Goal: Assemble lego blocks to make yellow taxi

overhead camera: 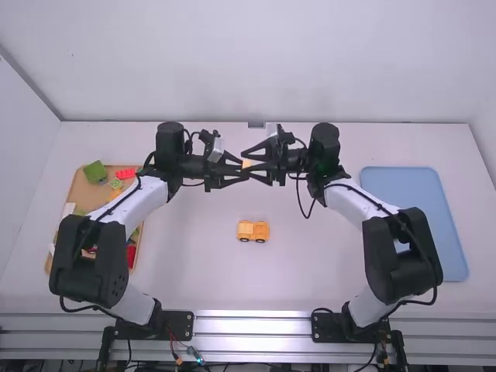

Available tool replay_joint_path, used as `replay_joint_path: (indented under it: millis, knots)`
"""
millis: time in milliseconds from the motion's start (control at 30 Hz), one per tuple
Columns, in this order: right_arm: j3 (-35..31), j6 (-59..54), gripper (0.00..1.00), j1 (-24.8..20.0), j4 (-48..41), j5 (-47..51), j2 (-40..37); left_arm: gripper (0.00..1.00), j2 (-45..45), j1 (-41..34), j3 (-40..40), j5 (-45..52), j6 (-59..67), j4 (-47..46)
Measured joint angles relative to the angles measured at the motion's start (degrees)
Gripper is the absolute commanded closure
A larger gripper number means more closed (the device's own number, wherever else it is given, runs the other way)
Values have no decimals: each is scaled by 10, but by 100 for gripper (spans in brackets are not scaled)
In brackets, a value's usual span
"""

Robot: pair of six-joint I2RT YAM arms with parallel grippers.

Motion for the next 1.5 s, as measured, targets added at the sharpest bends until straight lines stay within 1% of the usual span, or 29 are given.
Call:
replay_joint_path:
  millis: [100, 333, 367, 433, 600, 633, 667, 700, 733, 767, 800, 833, 933, 967, 1067, 1133, 1167, 1200, 1233, 1267, 1300, 1367, 1433, 1500]
  knots:
    - [0, 0, 54, 0, 0, 0, 0, 98, 0, 0, 0, -3, 0, 0]
    - [0, 1, 60, 0, 3, 0, 0, 98, 0, 0, 0, -17, -1, 23]
    - [0, 0, 62, -1, 5, 1, 0, 98, 0, 0, -1, -20, -5, 30]
    - [1, 0, 64, -1, 5, 2, 0, 98, 0, 0, -2, -24, -11, 40]
    - [4, -4, 71, -1, 7, 1, 0, 98, 0, 0, -2, -24, -19, 49]
    - [4, -4, 73, -1, 7, 1, 0, 94, 0, 0, -2, -23, -21, 49]
    - [4, -5, 80, -1, 9, 0, 0, 83, 0, 0, -2, -23, -22, 49]
    - [4, -5, 80, -1, 10, 0, 0, 76, 0, 0, -2, -23, -22, 49]
    - [4, -6, 82, -1, 11, 0, 0, 60, 0, 0, -2, -23, -23, 50]
    - [4, -3, 85, -1, 16, 0, 0, 36, 0, 0, -2, -21, -23, 54]
    - [4, -1, 85, -1, 21, 2, 0, 1, 0, 0, -2, -21, -20, 59]
    - [4, 2, 88, -1, 27, 2, 0, 1, 0, 0, -2, -21, -21, 63]
    - [4, 19, 91, -1, 67, 4, 0, 1, 0, 0, -2, -21, -21, 62]
    - [4, 28, 94, -1, 82, 8, 0, 1, 0, 0, -2, -21, -20, 57]
    - [4, 44, 97, -3, 86, 42, 0, 1, 0, 0, -2, -37, -19, 11]
    - [4, 50, 99, -10, 55, 82, 0, 1, 0, 0, -2, -73, -19, -40]
    - [4, 51, 100, -15, 34, 104, 0, 1, 0, 0, -2, -107, -18, -76]
    - [4, 49, 100, -20, 7, 124, 0, 1, 0, 0, -2, -135, -16, -99]
    - [5, 42, 100, -29, -40, 156, 0, 1, 0, 0, -2, -191, -9, -143]
    - [5, 41, 100, -30, -49, 162, 0, 1, 0, 0, -2, -196, -8, -146]
    - [5, 27, 100, -38, -107, 194, 0, 1, 0, 0, -2, -250, 5, -179]
    - [9, -4, 100, -47, -222, 242, -1, 1, 0, 0, -2, -320, 19, -199]
    - [17, -30, 100, -49, -309, 279, -1, 1, 0, 0, -2, -361, 23, -203]
    - [44, -90, 100, -42, -474, 357, -1, 1, 0, 4, -2, -419, 24, -197]
